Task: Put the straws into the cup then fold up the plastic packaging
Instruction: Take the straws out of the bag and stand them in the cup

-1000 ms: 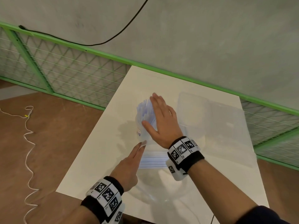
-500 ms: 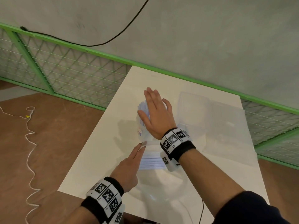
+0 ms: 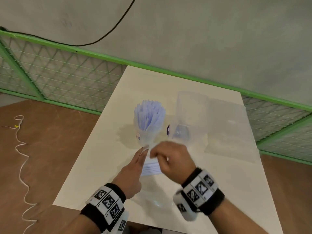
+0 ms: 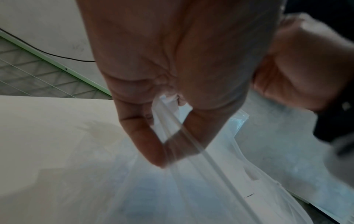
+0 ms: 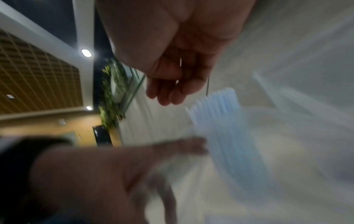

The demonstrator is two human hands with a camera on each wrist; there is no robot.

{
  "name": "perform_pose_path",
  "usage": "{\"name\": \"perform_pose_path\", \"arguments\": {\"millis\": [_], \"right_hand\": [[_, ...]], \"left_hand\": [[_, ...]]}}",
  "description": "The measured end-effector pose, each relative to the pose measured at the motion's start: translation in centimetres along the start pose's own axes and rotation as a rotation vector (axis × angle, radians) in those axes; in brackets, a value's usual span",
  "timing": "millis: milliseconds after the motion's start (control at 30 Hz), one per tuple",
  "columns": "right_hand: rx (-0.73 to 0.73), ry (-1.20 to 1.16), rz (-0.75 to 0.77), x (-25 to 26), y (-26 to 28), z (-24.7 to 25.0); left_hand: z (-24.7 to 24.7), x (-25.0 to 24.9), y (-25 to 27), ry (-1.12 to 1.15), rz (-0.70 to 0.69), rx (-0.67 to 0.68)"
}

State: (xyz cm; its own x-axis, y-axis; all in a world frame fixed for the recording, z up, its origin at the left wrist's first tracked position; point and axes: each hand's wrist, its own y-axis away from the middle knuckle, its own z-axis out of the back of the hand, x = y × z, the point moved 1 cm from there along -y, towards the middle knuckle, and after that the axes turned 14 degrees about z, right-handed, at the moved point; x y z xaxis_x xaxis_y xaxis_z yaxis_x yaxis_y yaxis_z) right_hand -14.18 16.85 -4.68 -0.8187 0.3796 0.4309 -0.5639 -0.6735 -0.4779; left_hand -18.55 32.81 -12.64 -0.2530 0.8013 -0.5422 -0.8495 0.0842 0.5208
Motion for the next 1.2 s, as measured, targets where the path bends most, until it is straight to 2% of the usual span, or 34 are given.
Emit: {"name": "perform_pose_path", "arguments": {"millis": [100, 200, 300, 467, 867, 1067, 1200], "right_hand": [[0.351, 0.017, -0.278, -2.4, 4.9, -3.5], [0.530, 0.179, -0.335, -4.6, 8.6, -6.6], [0.563, 0.317, -0.359, -5.2, 9.9, -8.1], [0.595, 0.414, -0.376, -5.6, 10.4, -9.3], [0.614, 0.503, -0.400, -6.3, 9.7, -10.0], [0.673, 0.452, -0.408, -6.0, 9.3, -9.9], [0.643, 0.452, -0.407, -6.1, 9.3, -9.8]], "left_hand": [[-0.6, -0.4, -0.3, 0.032, -0.044, 0.046], [-0.8, -1.2, -0.5, 0.047, -0.050, 0.075], [-0.7, -1.8, -0.8, 0.028, -0.049, 0.085], [0.1, -2.1, -0.6, -0.018, -0.024, 0.081], [0.5, -1.9, -0.7, 0.008, -0.017, 0.037], [0.4, -1.3, -0.6, 0.017, 0.006, 0.019], [0.4, -1.2, -0.4, 0.040, 0.013, 0.012]]}}
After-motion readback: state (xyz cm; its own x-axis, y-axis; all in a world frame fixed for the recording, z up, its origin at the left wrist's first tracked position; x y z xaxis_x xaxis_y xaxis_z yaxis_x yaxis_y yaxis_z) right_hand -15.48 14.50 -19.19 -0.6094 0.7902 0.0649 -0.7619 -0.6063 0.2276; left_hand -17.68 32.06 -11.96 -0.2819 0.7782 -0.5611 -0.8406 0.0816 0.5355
